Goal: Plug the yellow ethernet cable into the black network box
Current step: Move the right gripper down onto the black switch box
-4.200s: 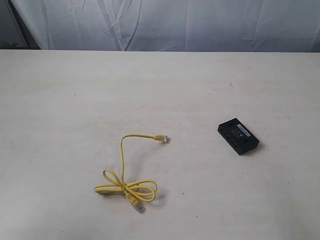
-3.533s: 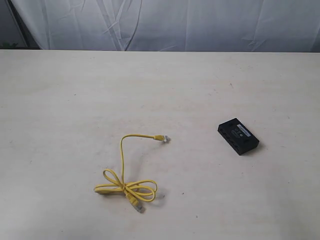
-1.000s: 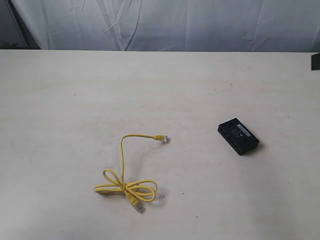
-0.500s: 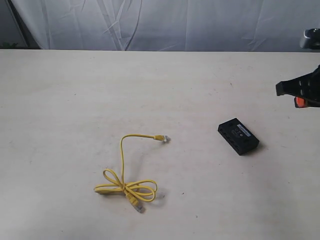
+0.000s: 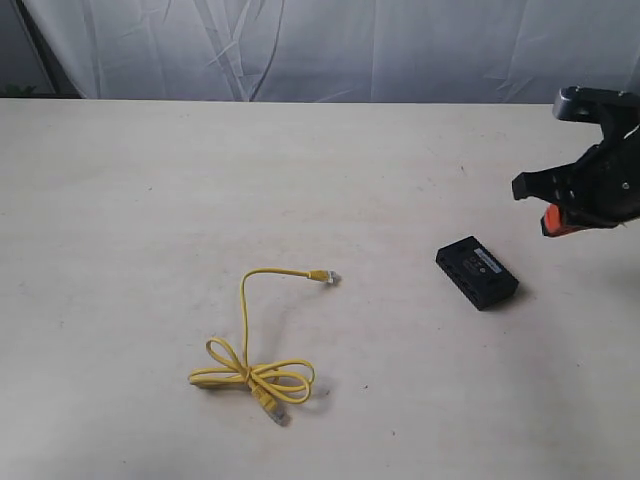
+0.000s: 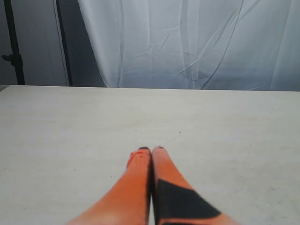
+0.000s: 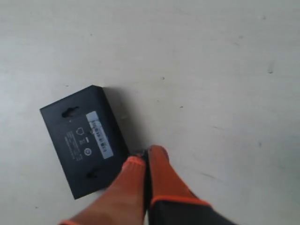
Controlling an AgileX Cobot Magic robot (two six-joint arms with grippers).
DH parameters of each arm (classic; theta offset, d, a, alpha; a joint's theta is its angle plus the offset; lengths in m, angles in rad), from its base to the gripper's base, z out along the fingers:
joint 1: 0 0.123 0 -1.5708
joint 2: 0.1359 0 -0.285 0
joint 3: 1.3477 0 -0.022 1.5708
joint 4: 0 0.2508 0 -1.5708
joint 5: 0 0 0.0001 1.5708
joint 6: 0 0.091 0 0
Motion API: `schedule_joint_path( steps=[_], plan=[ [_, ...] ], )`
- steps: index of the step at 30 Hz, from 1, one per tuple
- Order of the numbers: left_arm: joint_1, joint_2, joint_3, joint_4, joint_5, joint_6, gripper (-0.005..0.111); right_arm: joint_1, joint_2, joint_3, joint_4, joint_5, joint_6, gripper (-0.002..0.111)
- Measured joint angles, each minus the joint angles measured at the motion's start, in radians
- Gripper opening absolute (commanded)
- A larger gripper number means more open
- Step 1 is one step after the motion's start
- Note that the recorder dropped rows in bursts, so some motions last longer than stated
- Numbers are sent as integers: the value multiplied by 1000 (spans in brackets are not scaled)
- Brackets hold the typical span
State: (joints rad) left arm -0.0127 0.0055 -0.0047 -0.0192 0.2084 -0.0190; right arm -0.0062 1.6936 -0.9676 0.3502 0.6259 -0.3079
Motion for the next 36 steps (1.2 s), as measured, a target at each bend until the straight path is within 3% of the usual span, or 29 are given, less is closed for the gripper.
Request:
schedule_joint_path(
  steps=[13,36],
  plan=[
    [0,0,0,0,0,0,0,0,130,0,282,-50,-277,0],
    [0,0,0,0,0,0,0,0,147,0,417,-69,-308,0]
  ],
)
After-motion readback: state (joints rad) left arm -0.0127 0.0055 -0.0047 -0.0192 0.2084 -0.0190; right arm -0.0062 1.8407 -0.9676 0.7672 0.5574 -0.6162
